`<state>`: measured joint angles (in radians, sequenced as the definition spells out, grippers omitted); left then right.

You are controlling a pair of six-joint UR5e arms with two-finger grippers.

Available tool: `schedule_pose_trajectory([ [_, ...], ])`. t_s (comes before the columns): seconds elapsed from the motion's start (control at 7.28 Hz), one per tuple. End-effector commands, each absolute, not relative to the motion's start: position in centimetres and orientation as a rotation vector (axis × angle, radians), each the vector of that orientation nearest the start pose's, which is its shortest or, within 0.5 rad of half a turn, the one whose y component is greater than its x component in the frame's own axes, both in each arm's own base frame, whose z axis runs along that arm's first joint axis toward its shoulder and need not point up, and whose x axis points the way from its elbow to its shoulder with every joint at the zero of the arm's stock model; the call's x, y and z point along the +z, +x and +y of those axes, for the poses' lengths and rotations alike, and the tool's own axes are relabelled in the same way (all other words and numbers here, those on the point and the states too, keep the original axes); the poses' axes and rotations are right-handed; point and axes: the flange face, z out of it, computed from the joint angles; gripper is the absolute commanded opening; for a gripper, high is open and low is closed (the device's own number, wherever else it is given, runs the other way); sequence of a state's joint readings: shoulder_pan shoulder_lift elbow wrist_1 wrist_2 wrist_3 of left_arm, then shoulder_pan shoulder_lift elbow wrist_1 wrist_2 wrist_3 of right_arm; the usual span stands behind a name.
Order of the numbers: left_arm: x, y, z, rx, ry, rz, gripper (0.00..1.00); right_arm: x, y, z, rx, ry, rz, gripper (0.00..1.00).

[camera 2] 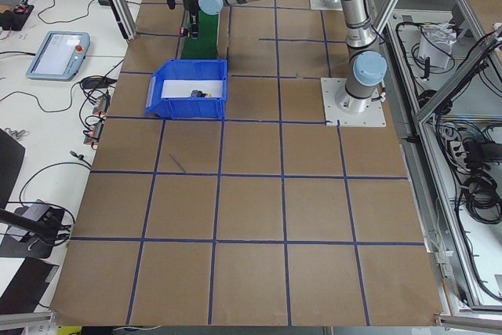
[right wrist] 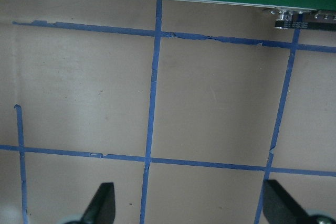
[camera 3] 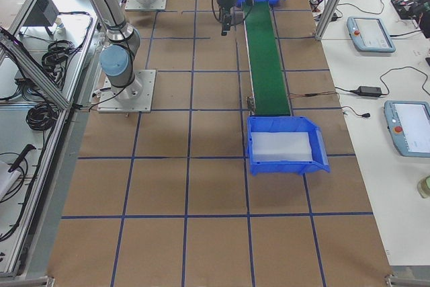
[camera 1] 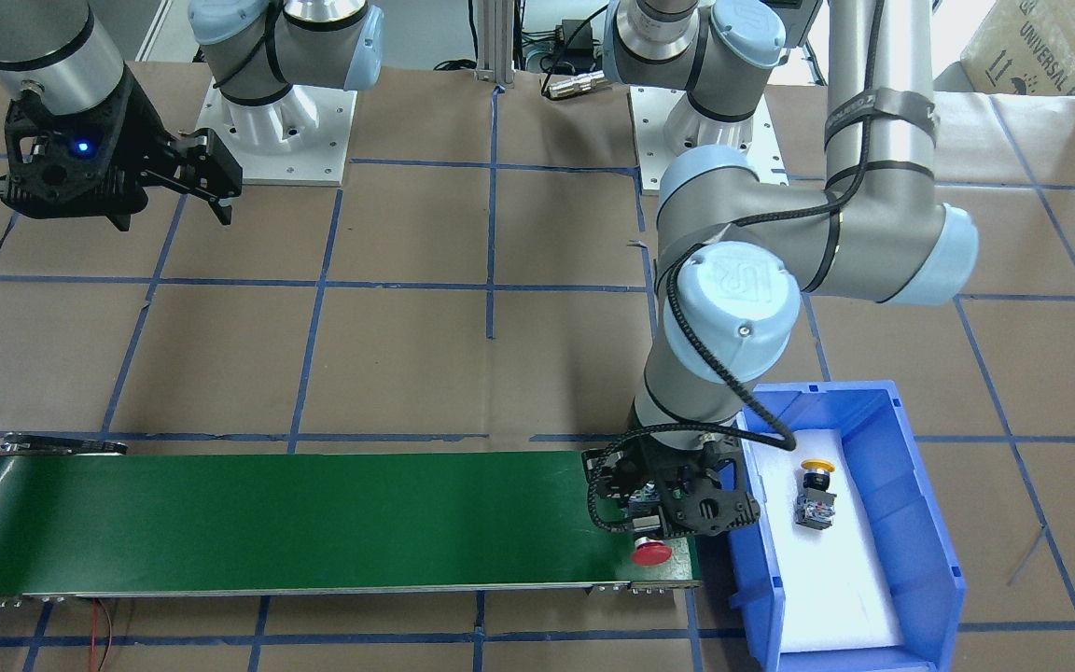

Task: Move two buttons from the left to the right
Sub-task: 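Carry the button with the left gripper and place it on the conveyor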

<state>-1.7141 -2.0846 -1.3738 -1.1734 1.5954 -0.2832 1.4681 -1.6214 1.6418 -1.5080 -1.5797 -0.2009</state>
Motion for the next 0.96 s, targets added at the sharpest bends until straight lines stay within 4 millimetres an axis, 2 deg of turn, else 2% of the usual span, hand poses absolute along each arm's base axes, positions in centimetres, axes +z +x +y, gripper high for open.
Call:
schedule_pose_trajectory([
  [0.0,28.5,-25.0,-66.3,-0.085,-0.207,3.125,0.35,47.2,8.4,-47.3,0.130,-0.154,3.130,1.00],
  [0.14,28.1,-25.6,-65.9,-0.071,-0.202,3.124,0.36,47.1,8.4,-47.3,0.133,-0.154,3.130,1.00],
  [0.27,27.5,-25.8,-65.5,-0.052,-0.195,3.118,0.62,47.1,8.5,-47.3,0.132,-0.154,3.128,1.00],
  [0.55,27.3,-25.8,-65.4,-0.048,-0.194,3.115,0.97,47.0,8.5,-47.3,0.134,-0.154,3.128,1.00],
  [0.69,28.5,-25.5,-65.6,-0.075,-0.197,3.118,1.00,47.0,8.5,-47.3,0.135,-0.154,3.128,1.00],
  [0.82,30.2,-24.1,-65.9,-0.087,-0.197,3.119,1.00,47.0,8.5,-47.3,0.135,-0.154,3.128,1.00],
])
